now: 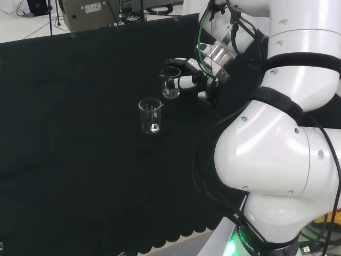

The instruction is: Pick up the beaker on the right.

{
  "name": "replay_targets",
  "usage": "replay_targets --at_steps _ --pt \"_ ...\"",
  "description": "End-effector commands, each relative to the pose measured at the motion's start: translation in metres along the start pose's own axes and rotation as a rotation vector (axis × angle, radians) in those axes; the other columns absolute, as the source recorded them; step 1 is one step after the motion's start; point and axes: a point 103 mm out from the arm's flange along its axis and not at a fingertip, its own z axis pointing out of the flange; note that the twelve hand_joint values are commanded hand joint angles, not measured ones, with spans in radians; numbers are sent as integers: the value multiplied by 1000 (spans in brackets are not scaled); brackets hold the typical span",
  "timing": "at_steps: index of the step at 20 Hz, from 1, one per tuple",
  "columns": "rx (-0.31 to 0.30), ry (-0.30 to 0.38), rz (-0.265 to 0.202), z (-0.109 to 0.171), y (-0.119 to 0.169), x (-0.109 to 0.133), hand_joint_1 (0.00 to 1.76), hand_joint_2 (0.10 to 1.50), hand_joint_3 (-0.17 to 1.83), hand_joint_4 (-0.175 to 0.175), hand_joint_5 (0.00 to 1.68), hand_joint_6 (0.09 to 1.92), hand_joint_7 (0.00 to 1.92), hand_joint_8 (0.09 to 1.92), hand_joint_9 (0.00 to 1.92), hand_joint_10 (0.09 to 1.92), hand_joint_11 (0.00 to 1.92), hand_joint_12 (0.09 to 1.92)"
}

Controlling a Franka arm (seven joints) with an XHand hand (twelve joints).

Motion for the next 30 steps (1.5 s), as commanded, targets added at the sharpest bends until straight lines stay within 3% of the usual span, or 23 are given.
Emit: replay_targets --at_steps 1,8,19,26,30 --pt "11 -5 -9 4 1 5 940 871 -175 -28 393 480 310 744 451 566 73 1371" --pt "10 -3 13 9 4 2 950 877 -175 -27 328 754 325 749 473 569 83 1374" --pt "11 37 14 14 6 3 974 887 -175 -28 324 797 344 756 506 580 114 1376" --pt "19 49 37 21 4 -2 1004 915 -175 -26 407 895 407 746 569 569 172 1354" --pt "-29 19 71 19 3 -1 1032 958 -175 -26 561 918 478 729 597 562 214 1343"
